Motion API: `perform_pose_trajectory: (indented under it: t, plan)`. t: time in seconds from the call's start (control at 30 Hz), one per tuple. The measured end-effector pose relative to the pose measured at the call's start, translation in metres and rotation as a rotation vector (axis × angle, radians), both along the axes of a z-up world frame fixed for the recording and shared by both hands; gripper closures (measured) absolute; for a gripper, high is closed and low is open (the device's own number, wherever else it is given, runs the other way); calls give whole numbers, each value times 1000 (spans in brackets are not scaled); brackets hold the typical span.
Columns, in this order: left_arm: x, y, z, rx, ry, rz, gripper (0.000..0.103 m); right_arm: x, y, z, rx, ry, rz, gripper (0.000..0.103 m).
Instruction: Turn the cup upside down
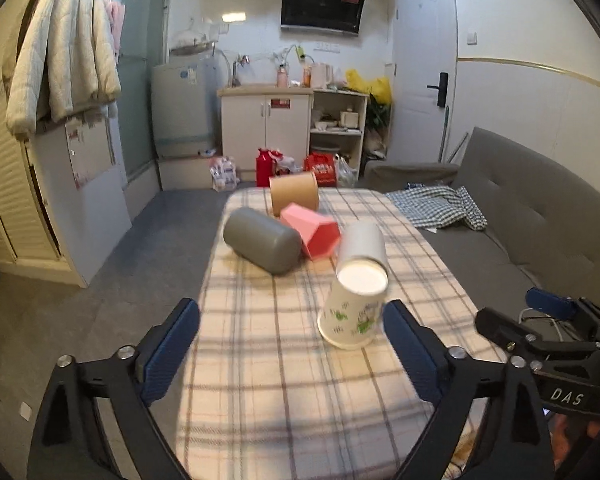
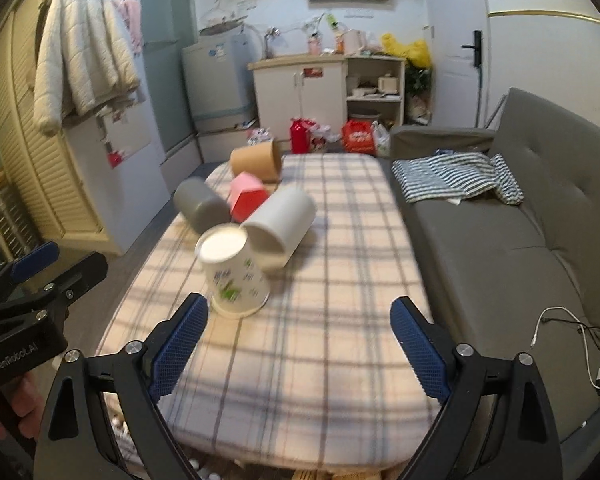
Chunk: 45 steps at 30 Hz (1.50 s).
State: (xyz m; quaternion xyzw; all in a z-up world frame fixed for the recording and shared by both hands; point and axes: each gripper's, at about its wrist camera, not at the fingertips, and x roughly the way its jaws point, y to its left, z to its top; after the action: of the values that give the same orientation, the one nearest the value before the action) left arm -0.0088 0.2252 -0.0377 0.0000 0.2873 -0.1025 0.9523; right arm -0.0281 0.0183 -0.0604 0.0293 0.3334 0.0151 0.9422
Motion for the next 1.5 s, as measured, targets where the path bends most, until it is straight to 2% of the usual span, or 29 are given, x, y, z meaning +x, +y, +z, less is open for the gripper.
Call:
perform_pose_trajectory:
  t: [0.13,0.6,1.5]
  plan:
    - [-1,3,-8,-10,39,6,1,-1,7,-5,-22,1,20,4]
    - [-1,-4,-13,35,47,-8,1,4,5,-11,-19,15,15,4]
    - [-3,0,-14,34,50,-3,1,1,4,-10,-21,6,3,3]
